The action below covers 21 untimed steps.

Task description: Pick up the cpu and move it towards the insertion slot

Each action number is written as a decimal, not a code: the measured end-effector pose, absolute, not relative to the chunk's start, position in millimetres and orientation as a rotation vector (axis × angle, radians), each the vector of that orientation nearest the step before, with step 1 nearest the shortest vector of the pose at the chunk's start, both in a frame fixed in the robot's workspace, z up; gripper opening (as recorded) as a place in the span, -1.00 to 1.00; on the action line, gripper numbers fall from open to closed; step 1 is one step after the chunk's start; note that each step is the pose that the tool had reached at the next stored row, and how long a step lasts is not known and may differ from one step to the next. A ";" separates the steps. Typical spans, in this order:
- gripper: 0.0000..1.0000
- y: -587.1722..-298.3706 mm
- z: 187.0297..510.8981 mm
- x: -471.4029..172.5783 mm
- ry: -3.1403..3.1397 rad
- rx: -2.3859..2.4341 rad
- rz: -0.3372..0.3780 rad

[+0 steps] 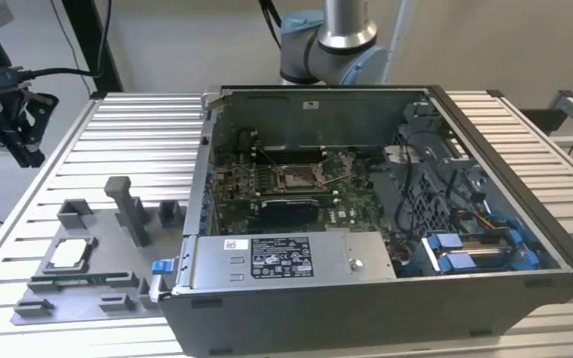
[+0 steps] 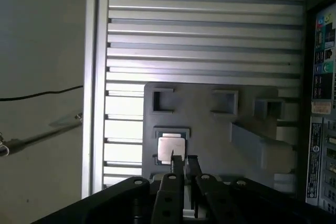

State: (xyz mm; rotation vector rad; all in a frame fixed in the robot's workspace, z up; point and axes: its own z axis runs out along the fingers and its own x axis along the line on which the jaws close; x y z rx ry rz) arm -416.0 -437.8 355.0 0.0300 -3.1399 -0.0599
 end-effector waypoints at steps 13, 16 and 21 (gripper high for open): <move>1.00 -437.8 354.8 -416.0 -3.139 0.030 -0.060; 1.00 -437.9 353.6 -416.2 -3.140 0.030 -0.060; 1.00 -437.9 345.5 -417.6 -3.140 0.030 -0.060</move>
